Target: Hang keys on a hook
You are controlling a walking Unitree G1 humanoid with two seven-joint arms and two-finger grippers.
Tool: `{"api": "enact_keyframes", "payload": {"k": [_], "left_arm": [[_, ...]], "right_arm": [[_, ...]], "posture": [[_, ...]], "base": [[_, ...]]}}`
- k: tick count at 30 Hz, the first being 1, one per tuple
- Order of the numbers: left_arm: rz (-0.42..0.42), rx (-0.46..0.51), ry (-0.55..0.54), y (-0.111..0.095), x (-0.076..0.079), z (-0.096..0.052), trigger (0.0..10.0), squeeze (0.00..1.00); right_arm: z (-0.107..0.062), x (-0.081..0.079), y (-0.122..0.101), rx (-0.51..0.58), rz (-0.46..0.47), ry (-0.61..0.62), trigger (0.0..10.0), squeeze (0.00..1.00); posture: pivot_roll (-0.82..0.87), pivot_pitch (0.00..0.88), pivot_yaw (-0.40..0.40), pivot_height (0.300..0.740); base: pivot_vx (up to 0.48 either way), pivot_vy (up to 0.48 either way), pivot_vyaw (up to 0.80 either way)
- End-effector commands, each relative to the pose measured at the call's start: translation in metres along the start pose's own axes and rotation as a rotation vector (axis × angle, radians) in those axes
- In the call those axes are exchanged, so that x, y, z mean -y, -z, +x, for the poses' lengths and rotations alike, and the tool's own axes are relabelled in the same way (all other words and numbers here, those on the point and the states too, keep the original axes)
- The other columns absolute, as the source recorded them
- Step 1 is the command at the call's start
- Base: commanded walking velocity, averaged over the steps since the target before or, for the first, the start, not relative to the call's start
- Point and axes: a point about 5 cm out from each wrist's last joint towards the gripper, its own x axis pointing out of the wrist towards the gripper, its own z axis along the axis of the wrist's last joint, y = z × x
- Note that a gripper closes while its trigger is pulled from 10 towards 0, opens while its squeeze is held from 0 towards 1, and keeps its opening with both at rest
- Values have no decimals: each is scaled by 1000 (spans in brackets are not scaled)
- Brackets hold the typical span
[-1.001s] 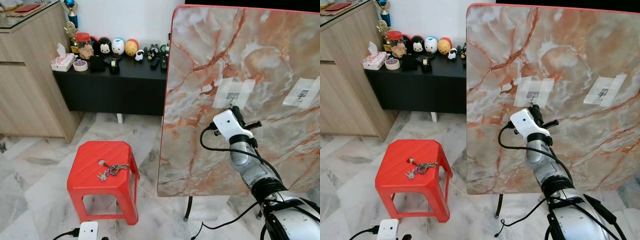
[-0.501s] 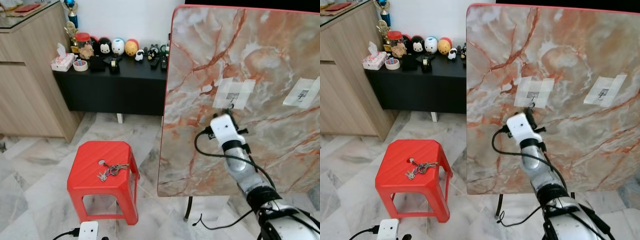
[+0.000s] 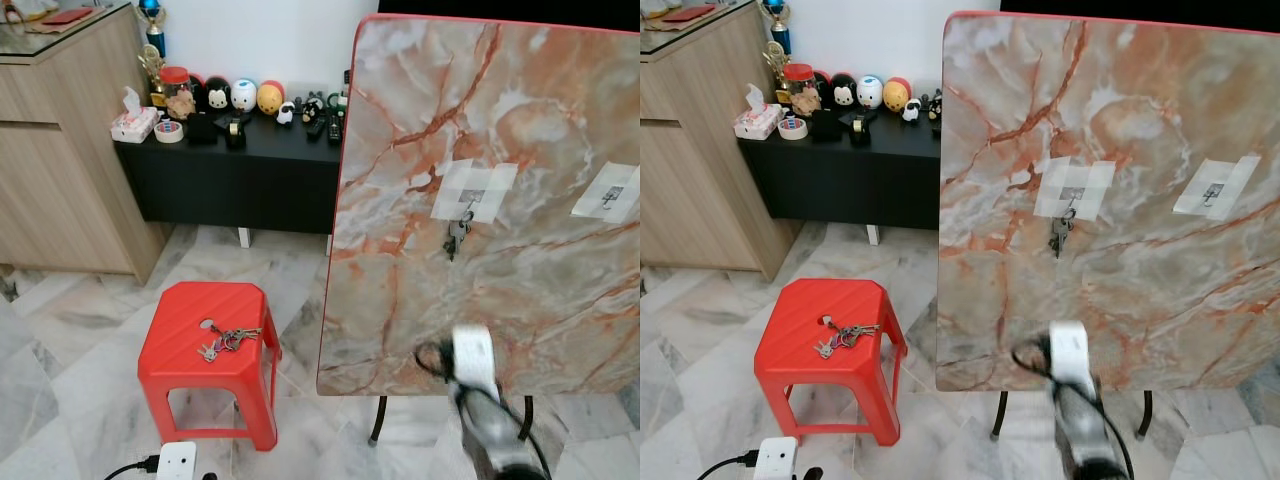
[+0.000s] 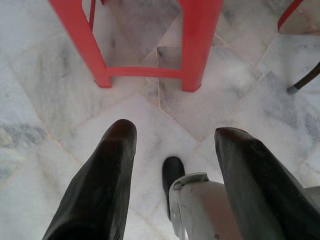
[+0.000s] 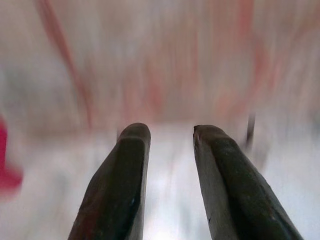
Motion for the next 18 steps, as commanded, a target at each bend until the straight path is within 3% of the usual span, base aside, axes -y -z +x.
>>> {"api": "enact_keyframes", "payload": {"k": [1, 5, 13, 16, 18], "left_arm": [[13, -2, 7, 0, -1, 0, 10000, 0], [17, -12, 11, 0, -5, 0, 10000, 0], [20, -39, 19, 2, -7, 0, 10000, 0], [16, -40, 17, 2, -6, 0, 10000, 0], [17, -41, 20, 2, -6, 0, 10000, 0]], "right_arm": [[-2, -3, 10, -52, 14, -20, 10000, 0], [-18, -3, 59, -253, 38, -46, 10000, 0], [-17, -5, 56, -244, 134, -36, 10000, 0], [-15, -6, 53, -238, 140, -44, 10000, 0], [-14, -8, 50, -232, 90, -71, 10000, 0]], "posture": [[61, 0, -73, 740], [84, 0, -65, 740], [67, 0, -51, 740], [67, 0, -51, 740], [72, 0, -51, 740]], "base": [[0, 0, 0], [0, 0, 0], [0, 0, 0], [0, 0, 0], [0, 240, 0]]}}
